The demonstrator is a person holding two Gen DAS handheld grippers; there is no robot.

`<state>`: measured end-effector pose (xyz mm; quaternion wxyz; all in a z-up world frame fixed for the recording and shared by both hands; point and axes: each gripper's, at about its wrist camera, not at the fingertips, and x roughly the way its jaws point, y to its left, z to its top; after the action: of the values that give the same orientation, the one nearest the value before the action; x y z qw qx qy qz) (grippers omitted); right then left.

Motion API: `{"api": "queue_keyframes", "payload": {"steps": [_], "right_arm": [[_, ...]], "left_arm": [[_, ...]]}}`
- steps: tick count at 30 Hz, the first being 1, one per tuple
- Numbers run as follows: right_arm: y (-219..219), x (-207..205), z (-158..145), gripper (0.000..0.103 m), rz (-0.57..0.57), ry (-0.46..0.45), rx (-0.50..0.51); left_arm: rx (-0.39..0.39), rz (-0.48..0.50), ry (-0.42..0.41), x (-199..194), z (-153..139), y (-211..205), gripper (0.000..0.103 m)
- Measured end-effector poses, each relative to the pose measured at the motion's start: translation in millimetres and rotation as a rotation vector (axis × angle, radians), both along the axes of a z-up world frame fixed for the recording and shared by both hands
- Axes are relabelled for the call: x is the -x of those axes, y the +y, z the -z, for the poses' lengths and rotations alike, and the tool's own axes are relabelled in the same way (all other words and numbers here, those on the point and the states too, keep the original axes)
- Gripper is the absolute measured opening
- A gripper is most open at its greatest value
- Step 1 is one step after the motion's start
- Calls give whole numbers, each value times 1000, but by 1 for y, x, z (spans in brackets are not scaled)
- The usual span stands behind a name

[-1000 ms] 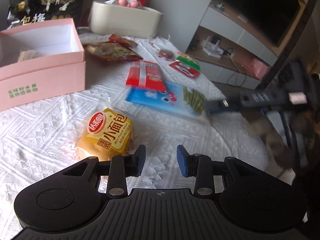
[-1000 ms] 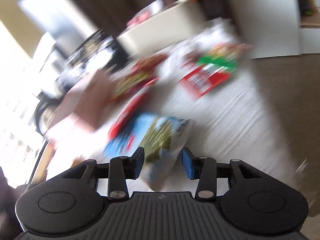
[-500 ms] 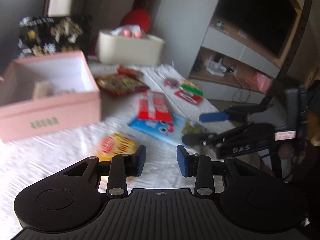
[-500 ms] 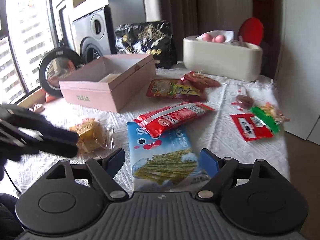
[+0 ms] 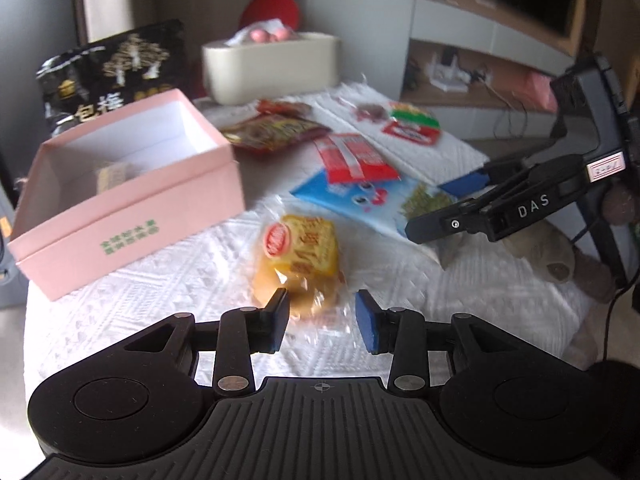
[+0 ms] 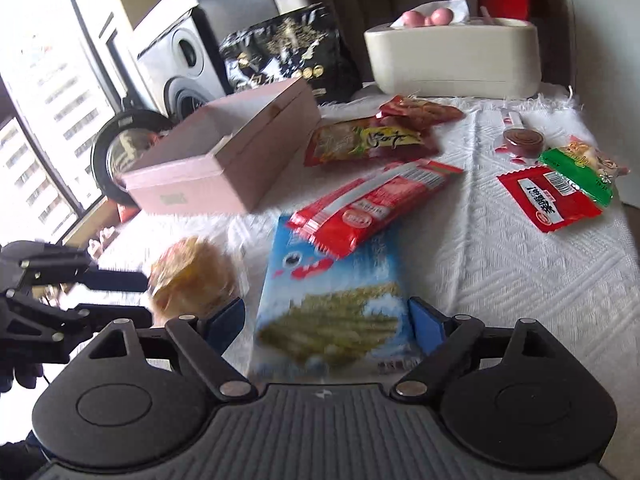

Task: Organize snacks
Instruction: 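Grasp the yellow bun pack with left tool while right grasps seaweed pack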

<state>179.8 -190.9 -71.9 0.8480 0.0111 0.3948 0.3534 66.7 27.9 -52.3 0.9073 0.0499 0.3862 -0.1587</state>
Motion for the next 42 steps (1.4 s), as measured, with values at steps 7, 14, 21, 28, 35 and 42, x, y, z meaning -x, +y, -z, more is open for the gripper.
{"api": "queue_keyframes", "payload": {"steps": [7,14,21,28,35,42], "right_arm": [[-5,30,2,88,33,-74,50],[-5,38,6,88,66,-118,33],[-7,40,8,90,65,-121,20],[1,43,10,94,43,-143,64],[2,42,10,99,24,-135,60],[-1,38,10,103,-8,-97,37]], "left_arm": [[18,25,-68,0,-17,-7,41],[-110,-1,-79,-33,-6,-24,41],[-94,119,-60,-34,5,-31,90],[-50,-21,-88,-40,1,-11,84],[82,-73,-10,-61,21,13,84],[173,-130,-13,-60,23,26,69]]}}
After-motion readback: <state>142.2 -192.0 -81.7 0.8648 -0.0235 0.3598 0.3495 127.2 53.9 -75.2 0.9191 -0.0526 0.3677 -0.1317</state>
